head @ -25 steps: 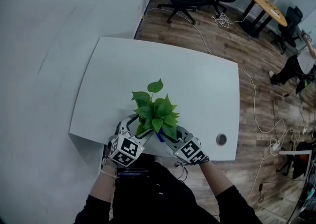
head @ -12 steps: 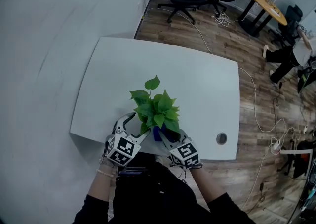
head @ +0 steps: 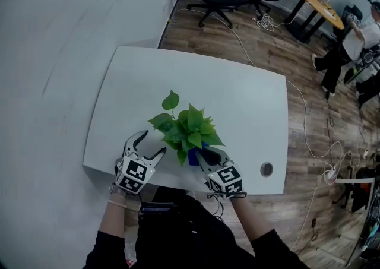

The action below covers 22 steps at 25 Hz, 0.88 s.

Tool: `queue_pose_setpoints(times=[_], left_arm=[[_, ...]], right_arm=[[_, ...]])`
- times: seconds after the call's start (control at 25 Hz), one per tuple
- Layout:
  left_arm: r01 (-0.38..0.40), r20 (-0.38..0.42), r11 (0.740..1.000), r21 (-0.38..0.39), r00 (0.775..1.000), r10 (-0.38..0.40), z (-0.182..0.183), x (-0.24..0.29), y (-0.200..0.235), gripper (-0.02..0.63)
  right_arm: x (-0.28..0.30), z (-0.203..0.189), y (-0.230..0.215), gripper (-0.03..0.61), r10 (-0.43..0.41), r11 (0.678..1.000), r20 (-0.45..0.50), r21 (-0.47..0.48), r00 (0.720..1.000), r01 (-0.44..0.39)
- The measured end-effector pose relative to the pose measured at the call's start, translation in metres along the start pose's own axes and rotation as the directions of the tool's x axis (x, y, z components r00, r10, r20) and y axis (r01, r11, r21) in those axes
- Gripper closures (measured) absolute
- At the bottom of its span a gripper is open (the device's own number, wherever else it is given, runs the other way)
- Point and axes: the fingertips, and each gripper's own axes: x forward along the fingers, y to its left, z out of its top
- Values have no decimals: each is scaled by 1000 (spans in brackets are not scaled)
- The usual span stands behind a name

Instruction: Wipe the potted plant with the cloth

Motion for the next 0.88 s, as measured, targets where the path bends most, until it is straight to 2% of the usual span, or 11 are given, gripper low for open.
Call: queue_pose_setpoints(times=[0.12,0.28,0.44,0.6,0.88], left_arm=[[-39,8,999,-3,999,39,7,13,18,301],[-102,20,994,-37,994,103,19,33,61,448],[-158,1,987,-43,987,158,22,48,69,581],[-115,24,993,-38,993,116,28,69,92,584],[0,104,1000,-17,995,2,43,69,71,584]], right_arm=[[2,5,-9,503,-17,1000,-3,2,1000,17],[23,23,-23,503,-43,999,-9,5,999,43],[26,25,-33,503,-63,998,-17,1,998,63],[56,42,-46,503,-82,997,-23,-4,996,82],[65,51,-62,503,-77,996,-34,-55,996,75]])
